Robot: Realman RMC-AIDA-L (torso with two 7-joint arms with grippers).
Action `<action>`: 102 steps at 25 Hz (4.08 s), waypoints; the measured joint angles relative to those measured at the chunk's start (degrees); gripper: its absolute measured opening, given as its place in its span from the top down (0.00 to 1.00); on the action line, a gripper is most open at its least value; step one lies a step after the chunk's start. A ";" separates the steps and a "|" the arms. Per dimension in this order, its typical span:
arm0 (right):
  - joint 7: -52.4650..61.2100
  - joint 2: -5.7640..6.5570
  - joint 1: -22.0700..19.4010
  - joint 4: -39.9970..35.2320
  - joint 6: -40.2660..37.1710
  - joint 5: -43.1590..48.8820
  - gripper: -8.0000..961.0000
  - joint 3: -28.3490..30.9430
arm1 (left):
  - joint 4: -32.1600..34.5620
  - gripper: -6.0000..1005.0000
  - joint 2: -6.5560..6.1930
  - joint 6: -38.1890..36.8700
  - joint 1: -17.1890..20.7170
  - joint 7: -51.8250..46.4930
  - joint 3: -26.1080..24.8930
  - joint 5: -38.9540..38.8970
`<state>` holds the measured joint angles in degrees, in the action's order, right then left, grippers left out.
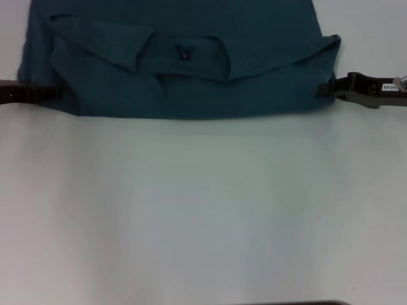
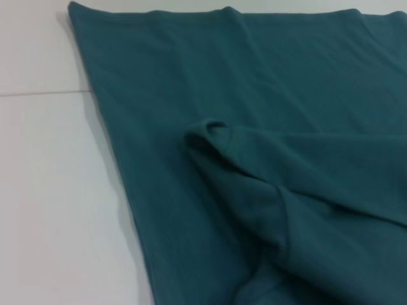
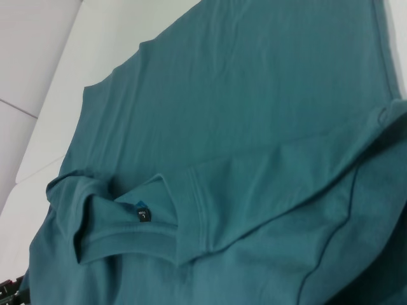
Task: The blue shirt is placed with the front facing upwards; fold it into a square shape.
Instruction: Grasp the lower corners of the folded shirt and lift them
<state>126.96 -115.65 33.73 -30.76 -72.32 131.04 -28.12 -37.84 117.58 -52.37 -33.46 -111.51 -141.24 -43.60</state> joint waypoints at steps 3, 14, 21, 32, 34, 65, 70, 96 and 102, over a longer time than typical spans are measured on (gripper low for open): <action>0.01 0.00 0.13 -0.06 0.00 0.00 0.91 0.00 | -0.26 0.29 0.03 -0.44 0.04 -0.02 -0.06 -0.04; 0.03 0.00 0.16 -0.17 0.08 0.00 0.90 0.00 | -0.96 0.30 0.27 -0.25 -0.17 0.06 -0.01 0.03; 0.03 0.00 0.03 -0.18 0.05 -0.04 0.90 0.00 | -0.91 0.38 0.35 1.08 -0.19 -0.01 -0.18 -0.06; 0.03 0.00 -0.15 -0.18 -0.01 -0.59 0.89 0.00 | -0.90 0.82 -0.03 0.86 -0.31 -0.62 -0.11 0.08; 0.03 0.00 -0.19 -0.18 -0.01 -0.61 0.89 0.00 | -0.89 0.91 -0.07 0.80 -0.31 -0.63 -0.08 0.11; -7.32 1.07 -10.53 -2.34 -11.46 -2.84 0.87 0.74 | -12.95 0.99 -0.98 -29.38 10.11 4.35 -11.47 -1.26; -10.22 1.29 -13.41 -2.43 -16.02 -2.84 0.87 2.15 | -13.03 0.99 -1.12 -38.39 12.02 7.74 -17.21 -1.56; -17.13 1.58 -25.65 -2.29 -27.23 -2.37 0.85 4.54 | -11.86 0.99 -3.26 -53.77 21.63 10.40 -17.55 -2.89; -17.41 1.52 -26.34 -2.17 -27.64 -0.96 0.85 5.00 | -11.73 0.99 -3.34 -54.99 22.74 11.05 -17.49 -2.69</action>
<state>109.55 -114.12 7.39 -32.94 -99.97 130.08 -23.13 -49.57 114.24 -107.36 -10.72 -100.46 -158.73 -46.29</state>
